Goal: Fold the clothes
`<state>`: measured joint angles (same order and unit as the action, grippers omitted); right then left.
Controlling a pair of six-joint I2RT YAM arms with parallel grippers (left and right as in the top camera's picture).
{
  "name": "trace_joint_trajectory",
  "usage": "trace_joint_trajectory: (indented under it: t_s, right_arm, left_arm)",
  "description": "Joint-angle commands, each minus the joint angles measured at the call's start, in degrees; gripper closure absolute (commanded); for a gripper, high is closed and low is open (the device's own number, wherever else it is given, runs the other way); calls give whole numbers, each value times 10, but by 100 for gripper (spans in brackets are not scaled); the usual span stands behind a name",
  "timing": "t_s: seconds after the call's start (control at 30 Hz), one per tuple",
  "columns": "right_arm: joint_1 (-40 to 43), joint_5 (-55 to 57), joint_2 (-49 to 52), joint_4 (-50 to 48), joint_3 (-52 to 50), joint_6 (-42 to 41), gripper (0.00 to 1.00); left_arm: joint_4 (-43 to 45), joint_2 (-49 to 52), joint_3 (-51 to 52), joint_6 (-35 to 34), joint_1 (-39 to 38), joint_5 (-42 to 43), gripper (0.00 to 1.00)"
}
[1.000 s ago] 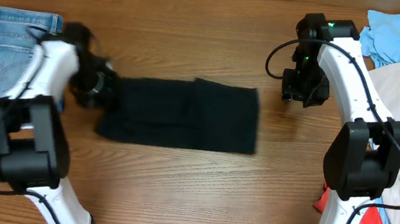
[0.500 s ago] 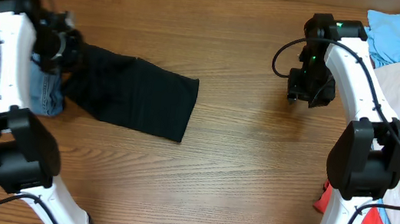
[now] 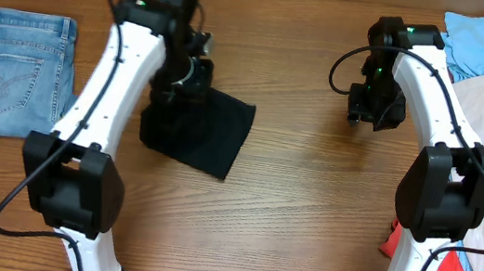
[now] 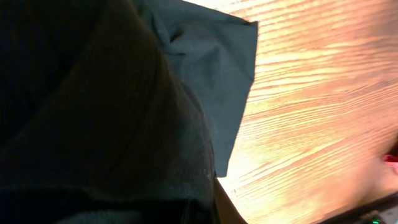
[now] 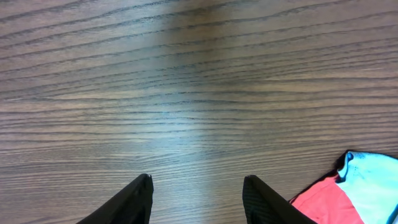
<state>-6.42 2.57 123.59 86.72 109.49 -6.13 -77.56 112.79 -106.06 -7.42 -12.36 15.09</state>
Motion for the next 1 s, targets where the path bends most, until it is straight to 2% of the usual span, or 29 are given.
trace_joint_trajectory:
  t_s: [0.0,0.43,0.77,0.8,0.87,0.97]
  right_arm:
    - [1,3,-23,2,15,4,50]
    - [1,3,-23,6,15,3,50]
    - [1,1,-23,6,15,3,50]
    - [1,1,-23,6,15,3,50]
    - [1,1,-23,5,15,3,50]
    - [1,1,-23,5,15,3,50]
  left_arm:
    - [5,4,20,-21,-28,-61,90]
    - [20,4,54,-31,-39,-60,89]
    - [56,4,107,-31,-64,-19,87]
    - [57,4,111,-31,-68,-11,83]
    - [56,4,115,-30,-77,10,64]
    - [61,3,110,12,-90,80,57]
